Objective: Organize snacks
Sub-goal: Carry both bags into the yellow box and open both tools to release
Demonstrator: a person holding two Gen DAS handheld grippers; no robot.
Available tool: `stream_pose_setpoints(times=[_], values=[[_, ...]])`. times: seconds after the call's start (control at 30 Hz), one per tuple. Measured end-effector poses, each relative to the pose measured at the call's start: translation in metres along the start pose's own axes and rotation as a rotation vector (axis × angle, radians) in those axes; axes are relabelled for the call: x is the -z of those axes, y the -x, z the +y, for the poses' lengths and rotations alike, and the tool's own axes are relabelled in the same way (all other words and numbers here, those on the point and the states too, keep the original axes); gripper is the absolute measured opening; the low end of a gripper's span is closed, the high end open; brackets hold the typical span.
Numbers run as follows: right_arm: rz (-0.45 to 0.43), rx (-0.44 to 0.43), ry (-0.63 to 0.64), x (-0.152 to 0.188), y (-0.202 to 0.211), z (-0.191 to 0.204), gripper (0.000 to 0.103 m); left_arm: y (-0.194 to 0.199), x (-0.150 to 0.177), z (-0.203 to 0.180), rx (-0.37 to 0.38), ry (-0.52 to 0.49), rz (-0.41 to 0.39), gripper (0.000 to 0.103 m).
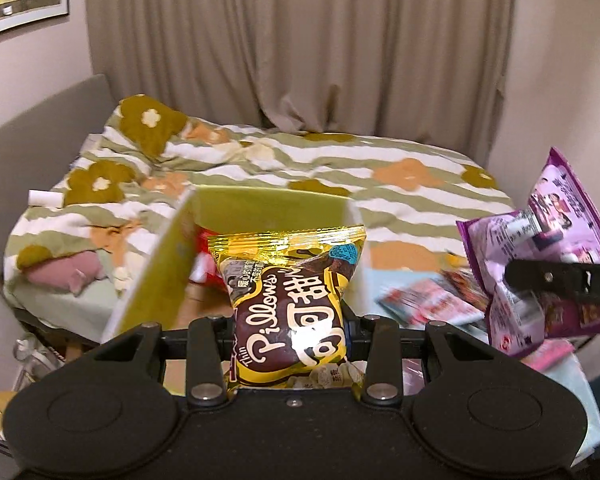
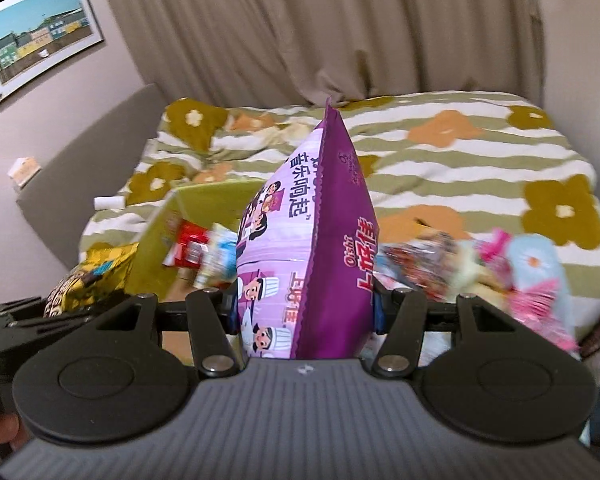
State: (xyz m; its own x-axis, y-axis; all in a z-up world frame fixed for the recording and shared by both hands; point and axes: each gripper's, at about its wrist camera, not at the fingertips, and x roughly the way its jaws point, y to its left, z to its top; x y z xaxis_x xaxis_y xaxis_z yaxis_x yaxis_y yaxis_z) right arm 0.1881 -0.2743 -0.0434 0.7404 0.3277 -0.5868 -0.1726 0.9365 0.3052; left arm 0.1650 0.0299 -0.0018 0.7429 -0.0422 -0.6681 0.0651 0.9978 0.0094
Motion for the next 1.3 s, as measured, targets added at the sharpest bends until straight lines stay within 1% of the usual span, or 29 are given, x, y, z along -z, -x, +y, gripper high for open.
stream_pose_setpoints(times=[0.1,0.2,0.3,0.43,0.5,0.53,0.57,0.63,0.7,0.8,0.9,1.0,1.13,1.2,1.3], values=[[0.024,-0.019,-0.003,-0.010,-0.027,0.031,0.070,-0.021,-0.012,0.027,-0.013,0.001,0.024,0.044],[0.058,-0.017,-0.007,-0.014,-0.055,0.058,0.070,-0.046,-0.016,0.049,-0.006,-0.007,0.059,0.044],[0.098,0.002,-0.028,-0.012,-0.079,0.079,0.070,-0.071,-0.014,0.066,0.028,-0.022,0.103,0.044],[0.143,0.036,-0.069,-0.006,-0.107,0.095,0.070,-0.105,-0.007,0.083,0.075,-0.051,0.175,0.044],[0.162,0.054,-0.080,-0.001,-0.119,0.100,0.070,-0.116,-0.004,0.089,0.092,-0.061,0.196,0.045],[0.170,0.063,-0.084,0.000,-0.124,0.103,0.070,-0.120,-0.002,0.091,0.097,-0.065,0.200,0.053],[0.178,0.069,-0.086,0.003,-0.130,0.105,0.070,-0.123,-0.001,0.094,0.101,-0.070,0.202,0.076],[0.199,0.076,-0.090,0.006,-0.137,0.107,0.070,-0.126,0.000,0.096,0.108,-0.084,0.212,0.101],[0.219,0.078,-0.087,0.009,-0.144,0.108,0.071,-0.121,0.001,0.100,0.112,-0.093,0.192,0.102],[0.241,0.084,-0.099,0.011,-0.149,0.107,0.071,-0.116,0.002,0.105,0.107,-0.097,0.186,0.102],[0.250,0.075,-0.104,0.011,-0.152,0.107,0.071,-0.106,0.005,0.114,0.108,-0.062,0.170,0.102],[0.248,0.058,-0.104,0.011,-0.152,0.111,0.071,-0.093,0.004,0.120,0.093,-0.029,0.149,0.102],[0.241,0.036,-0.086,0.011,-0.150,0.115,0.072,-0.078,0.003,0.123,0.071,-0.013,0.119,0.102],[0.231,0.042,-0.069,0.009,-0.148,0.115,0.072,-0.075,0.002,0.123,0.057,-0.007,0.114,0.102],[0.247,0.049,-0.061,0.008,-0.152,0.114,0.072,-0.075,0.001,0.124,0.045,0.010,0.107,0.102]])
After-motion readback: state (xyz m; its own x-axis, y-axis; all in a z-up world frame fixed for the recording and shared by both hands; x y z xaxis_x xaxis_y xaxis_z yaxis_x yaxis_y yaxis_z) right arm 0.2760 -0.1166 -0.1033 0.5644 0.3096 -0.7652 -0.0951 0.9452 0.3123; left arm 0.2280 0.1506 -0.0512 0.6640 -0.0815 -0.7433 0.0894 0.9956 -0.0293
